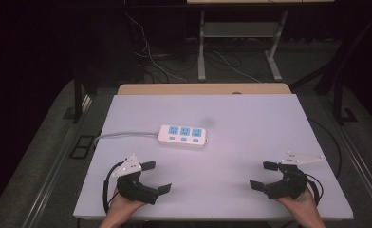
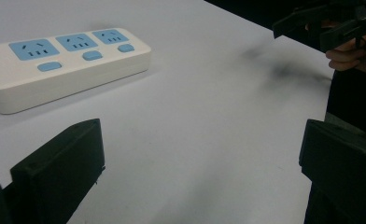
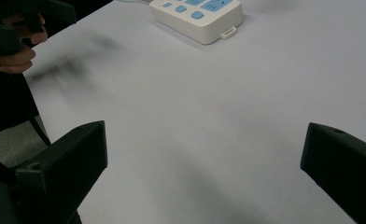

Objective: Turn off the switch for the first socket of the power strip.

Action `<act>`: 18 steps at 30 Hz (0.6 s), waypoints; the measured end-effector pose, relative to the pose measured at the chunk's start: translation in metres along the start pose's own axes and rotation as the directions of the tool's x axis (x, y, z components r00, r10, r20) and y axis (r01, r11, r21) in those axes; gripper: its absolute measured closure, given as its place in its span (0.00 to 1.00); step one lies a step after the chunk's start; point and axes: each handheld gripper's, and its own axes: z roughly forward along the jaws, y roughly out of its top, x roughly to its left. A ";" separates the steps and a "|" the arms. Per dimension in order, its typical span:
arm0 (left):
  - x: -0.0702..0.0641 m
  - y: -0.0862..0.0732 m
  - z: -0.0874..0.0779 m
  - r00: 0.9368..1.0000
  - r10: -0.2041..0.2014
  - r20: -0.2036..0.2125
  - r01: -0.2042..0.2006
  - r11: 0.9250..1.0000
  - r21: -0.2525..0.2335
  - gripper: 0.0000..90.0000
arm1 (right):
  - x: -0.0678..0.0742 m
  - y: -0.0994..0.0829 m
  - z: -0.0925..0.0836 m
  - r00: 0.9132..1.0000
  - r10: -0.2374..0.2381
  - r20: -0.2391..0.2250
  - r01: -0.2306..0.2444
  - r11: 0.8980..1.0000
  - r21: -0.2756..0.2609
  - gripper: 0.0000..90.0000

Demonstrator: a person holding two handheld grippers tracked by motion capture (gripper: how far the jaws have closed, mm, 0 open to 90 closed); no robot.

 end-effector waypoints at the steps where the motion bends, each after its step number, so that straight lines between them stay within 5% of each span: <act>1: 0.000 0.000 0.000 1.000 0.001 0.000 -0.001 1.000 0.003 0.00 | 0.000 0.000 0.000 1.000 -0.001 0.000 0.001 1.000 0.001 0.00; 18: 0.002 0.018 0.004 0.999 0.009 0.033 -0.011 0.998 0.061 0.00 | 0.000 0.000 0.001 1.000 0.004 0.004 -0.004 1.000 -0.001 0.00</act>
